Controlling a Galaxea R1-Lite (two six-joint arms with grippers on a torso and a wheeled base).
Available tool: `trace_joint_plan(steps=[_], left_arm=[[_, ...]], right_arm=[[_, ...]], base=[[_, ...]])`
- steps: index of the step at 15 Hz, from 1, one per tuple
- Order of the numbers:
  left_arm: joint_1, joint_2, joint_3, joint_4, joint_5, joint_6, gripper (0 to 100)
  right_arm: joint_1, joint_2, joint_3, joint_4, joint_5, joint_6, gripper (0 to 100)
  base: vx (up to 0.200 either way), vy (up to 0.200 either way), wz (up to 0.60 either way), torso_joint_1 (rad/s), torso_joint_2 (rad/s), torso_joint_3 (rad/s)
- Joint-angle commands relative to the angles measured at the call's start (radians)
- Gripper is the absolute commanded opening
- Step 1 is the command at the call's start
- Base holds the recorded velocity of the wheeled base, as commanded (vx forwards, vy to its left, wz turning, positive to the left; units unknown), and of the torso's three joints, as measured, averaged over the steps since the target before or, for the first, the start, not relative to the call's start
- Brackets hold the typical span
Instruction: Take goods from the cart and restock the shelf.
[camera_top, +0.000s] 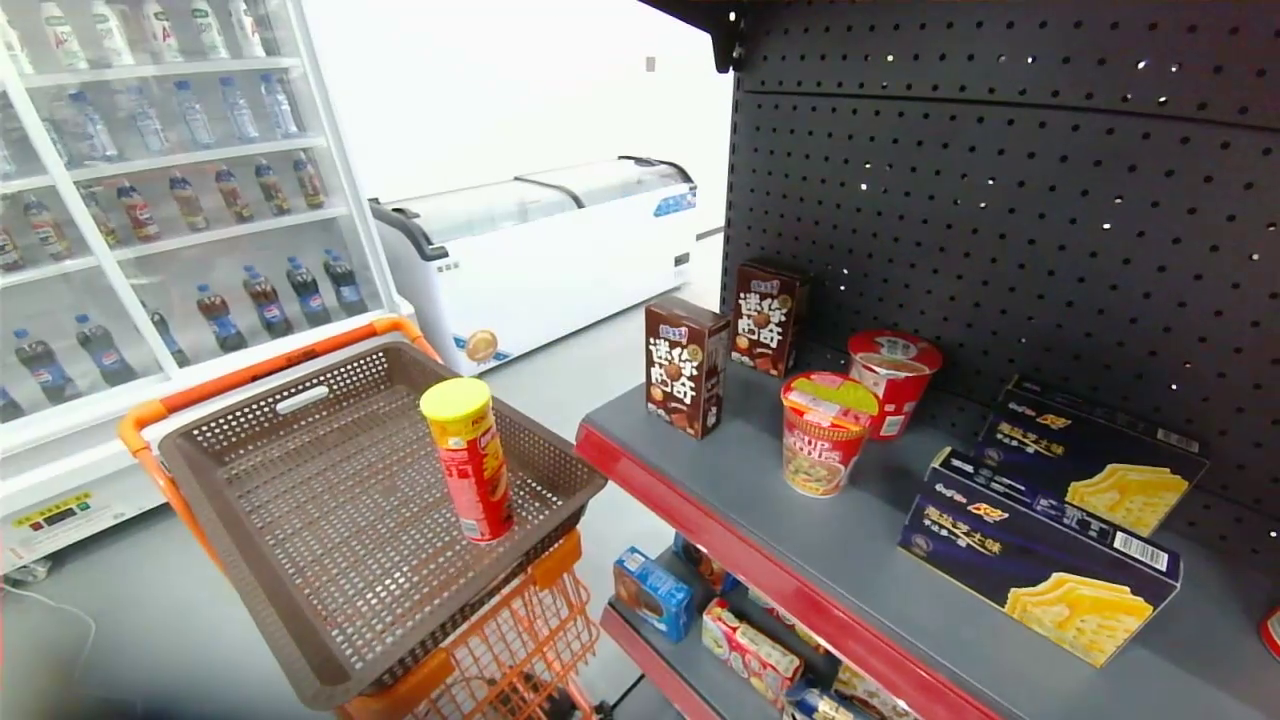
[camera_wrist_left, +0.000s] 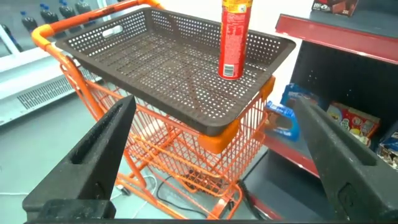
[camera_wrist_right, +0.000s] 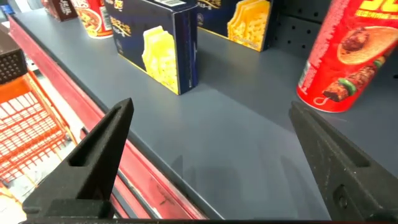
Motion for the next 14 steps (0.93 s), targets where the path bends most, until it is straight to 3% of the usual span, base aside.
trace_joint_plan(steps=[1,2,4,7,9,12,14], left_arm=[[-0.001,0.003,-0.073,0.004,-0.011,0.029,100],[-0.013,0.082,-0.189,0.05,-0.012,0.056,100],[-0.025,0.256,-0.319,0.117,-0.005,0.069,100],[-0.011,0.673,-0.471,0.062,-0.003,0.084,100],[-0.01,0.906,-0.538,-0.027,-0.012,0.082,100],[-0.001,1.328,-0.558,-0.349,-0.14,0.084,100],[0.01,1.507,-0.566,-0.519,-0.178,0.084,100]], right_arm=[[0.0,0.0,0.0,0.0,0.001,0.0,100],[0.0,0.0,0.0,0.0,0.0,0.0,100],[0.0,0.0,0.0,0.0,0.0,0.0,100],[0.0,0.0,0.0,0.0,0.0,0.0,100],[0.0,0.0,0.0,0.0,0.0,0.0,100],[0.0,0.0,0.0,0.0,0.0,0.0,100],[0.0,0.0,0.0,0.0,0.0,0.0,100]], base=[[0.0,0.0,0.0,0.0,0.0,0.0],[0.0,0.0,0.0,0.0,0.0,0.0],[0.0,0.0,0.0,0.0,0.0,0.0],[0.0,0.0,0.0,0.0,0.0,0.0],[0.0,0.0,0.0,0.0,0.0,0.0],[0.0,0.0,0.0,0.0,0.0,0.0],[0.0,0.0,0.0,0.0,0.0,0.0]])
